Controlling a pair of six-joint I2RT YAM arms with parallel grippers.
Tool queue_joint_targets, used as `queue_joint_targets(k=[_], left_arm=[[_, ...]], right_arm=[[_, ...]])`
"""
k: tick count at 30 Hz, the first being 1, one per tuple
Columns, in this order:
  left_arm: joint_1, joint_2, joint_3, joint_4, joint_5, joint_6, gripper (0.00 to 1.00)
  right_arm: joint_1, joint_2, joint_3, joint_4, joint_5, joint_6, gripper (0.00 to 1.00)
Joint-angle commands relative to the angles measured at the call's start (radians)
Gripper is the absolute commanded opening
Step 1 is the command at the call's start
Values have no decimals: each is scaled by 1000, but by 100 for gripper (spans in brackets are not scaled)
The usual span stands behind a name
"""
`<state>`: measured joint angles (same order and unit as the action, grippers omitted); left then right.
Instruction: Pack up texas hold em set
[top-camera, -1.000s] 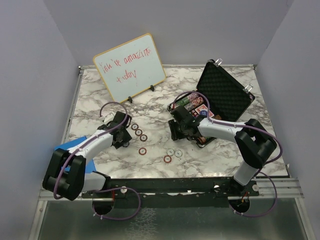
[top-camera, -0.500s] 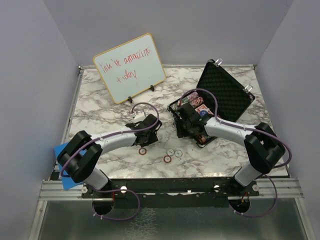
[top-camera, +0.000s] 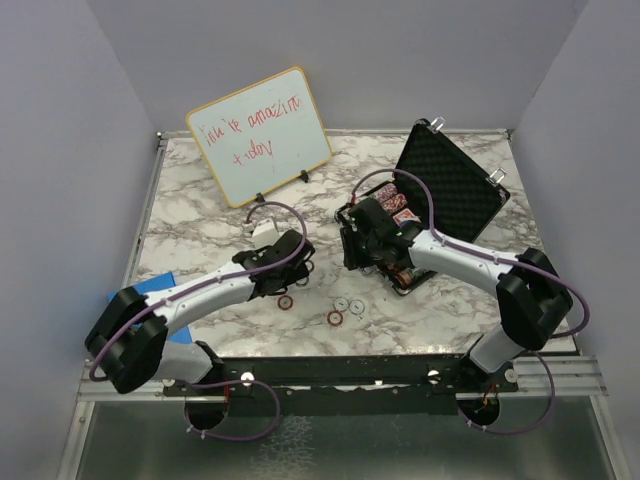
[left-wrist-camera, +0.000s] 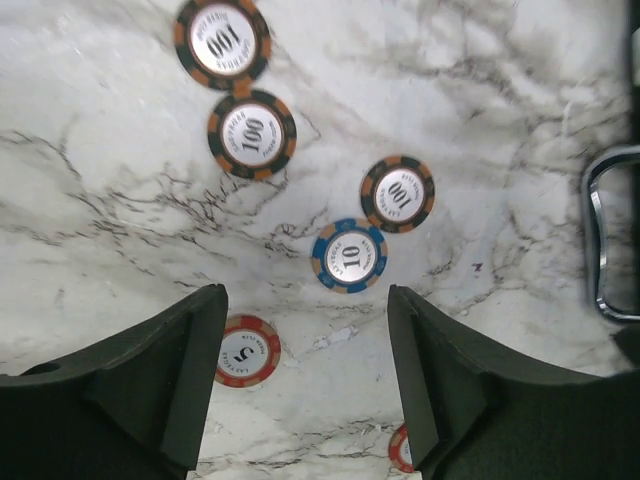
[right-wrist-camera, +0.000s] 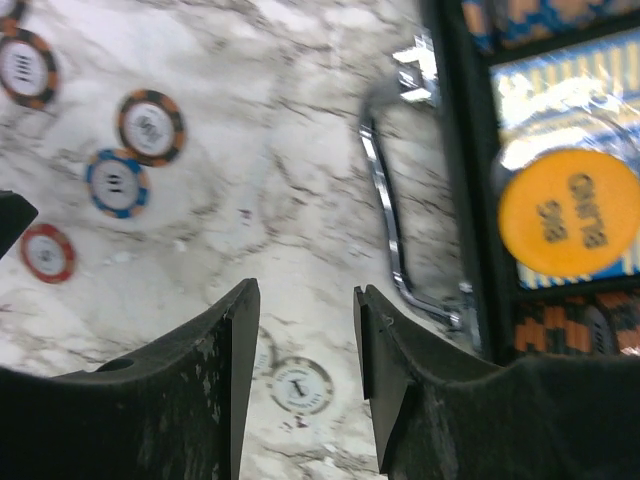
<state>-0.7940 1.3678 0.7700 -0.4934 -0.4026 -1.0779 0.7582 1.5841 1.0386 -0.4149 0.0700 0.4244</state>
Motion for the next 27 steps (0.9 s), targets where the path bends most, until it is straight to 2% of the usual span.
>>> queue_joint_targets(k=[1,6,11,18,27], left_arm=[[5,-153,-21,-68,-249,-16,73],[6,-327,-79,-103,-409,-93,75],[7,-518,-162,-113,-489,-130,76],[8,-721,-275,-90,-522,-109,81],[8,-801,-336,-85,-502,-96,86]], right_arm=[[71,70,100,-37,10,4,50],[172,217,242,-89,79,21,55],[216,355,411,-170,113,40,59],[250,508,580,-288,128,50,64],[272,630,686,-380,141,78,65]])
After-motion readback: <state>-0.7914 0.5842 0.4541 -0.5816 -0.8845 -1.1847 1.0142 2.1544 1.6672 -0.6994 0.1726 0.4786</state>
